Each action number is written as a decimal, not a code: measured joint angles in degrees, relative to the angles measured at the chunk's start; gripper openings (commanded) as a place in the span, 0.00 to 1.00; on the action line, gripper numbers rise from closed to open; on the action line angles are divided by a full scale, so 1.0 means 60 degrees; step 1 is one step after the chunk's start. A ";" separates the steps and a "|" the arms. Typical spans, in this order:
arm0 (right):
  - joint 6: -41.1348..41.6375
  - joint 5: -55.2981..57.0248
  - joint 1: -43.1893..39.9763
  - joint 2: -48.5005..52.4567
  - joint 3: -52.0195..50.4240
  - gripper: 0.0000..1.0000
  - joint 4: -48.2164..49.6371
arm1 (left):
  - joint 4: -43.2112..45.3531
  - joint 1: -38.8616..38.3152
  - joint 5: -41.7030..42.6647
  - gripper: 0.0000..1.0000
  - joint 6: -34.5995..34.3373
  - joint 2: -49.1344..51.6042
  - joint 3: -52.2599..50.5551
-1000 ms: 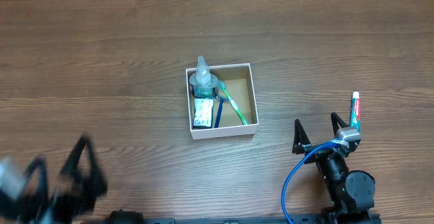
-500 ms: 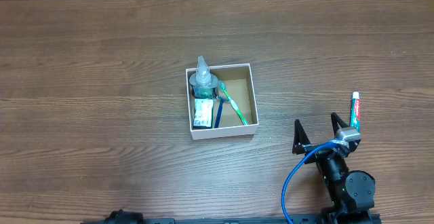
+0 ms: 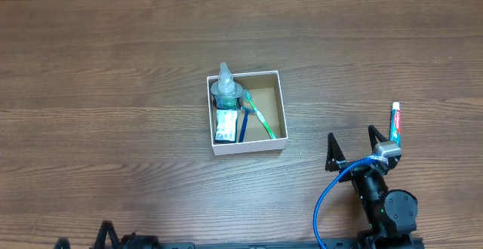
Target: Pack container
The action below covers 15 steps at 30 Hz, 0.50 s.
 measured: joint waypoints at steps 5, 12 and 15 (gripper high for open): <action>0.0000 0.0000 0.0000 0.0000 0.0000 1.00 0.0000 | 0.4109 0.0000 0.0390 1.00 0.0186 -0.0011 -0.2284; 0.0004 0.0000 0.0000 0.0000 0.0000 1.00 -0.0015 | 0.9074 0.0000 0.1891 1.00 0.1563 0.0011 -0.5872; 0.0000 0.0000 0.0000 0.0000 0.0000 1.00 -0.0015 | 1.0316 0.0000 0.2554 1.00 0.2375 0.0011 -0.7286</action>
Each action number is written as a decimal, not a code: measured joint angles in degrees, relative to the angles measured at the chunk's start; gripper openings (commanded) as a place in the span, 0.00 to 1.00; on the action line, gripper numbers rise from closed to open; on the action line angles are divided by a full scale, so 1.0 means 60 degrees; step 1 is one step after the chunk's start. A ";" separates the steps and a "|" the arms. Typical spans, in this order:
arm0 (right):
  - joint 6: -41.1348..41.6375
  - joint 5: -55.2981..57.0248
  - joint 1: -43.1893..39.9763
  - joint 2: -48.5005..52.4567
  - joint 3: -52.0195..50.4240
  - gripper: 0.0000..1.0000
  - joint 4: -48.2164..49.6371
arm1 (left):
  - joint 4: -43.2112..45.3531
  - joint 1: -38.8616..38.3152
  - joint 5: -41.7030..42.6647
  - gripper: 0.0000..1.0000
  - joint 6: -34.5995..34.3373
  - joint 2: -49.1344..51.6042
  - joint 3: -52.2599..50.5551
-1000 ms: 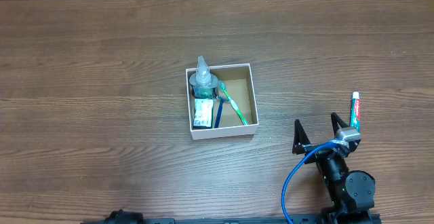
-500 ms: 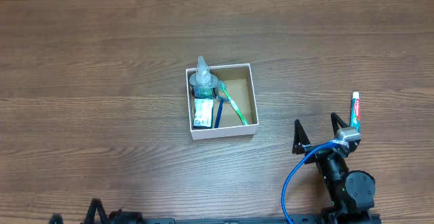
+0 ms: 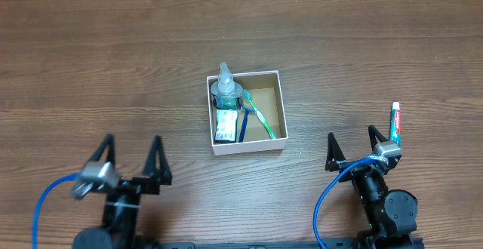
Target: Pack container
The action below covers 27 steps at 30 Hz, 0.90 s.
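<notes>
A white open box [image 3: 281, 110] sits mid-table, holding a clear bottle [image 3: 225, 90], a small packet [image 3: 225, 125], a blue toothbrush [image 3: 244, 124] and a green toothbrush [image 3: 259, 118]. A toothpaste tube [image 3: 395, 121] lies on the table to the right, just beside one fingertip of my right gripper [image 3: 353, 144], which is open and empty. My left gripper [image 3: 132, 146] stands open at the lower left, well clear of the box, with nothing between its fingers.
Bare wooden table [image 3: 113, 60] surrounds the box. Blue cables [image 3: 324, 204] trail from both arms at the bottom edge.
My left arm has come up into view at the lower left, its gripper open. The right arm, the box and the toothpaste have not moved.
</notes>
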 measured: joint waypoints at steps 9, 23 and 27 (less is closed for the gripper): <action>0.0000 -0.0004 0.0000 0.0000 0.0000 1.00 0.0004 | 0.0958 0.0601 0.0466 1.00 0.0867 0.0000 -0.2353; 0.0000 0.0000 0.0000 0.0000 0.0000 1.00 0.0000 | 0.0987 0.0725 -0.0157 1.00 0.0878 0.0000 -0.3060; 0.0004 0.0000 0.0000 0.0000 0.0000 1.00 0.0004 | 0.0987 0.0725 -0.0262 1.00 0.0878 0.0000 -0.3060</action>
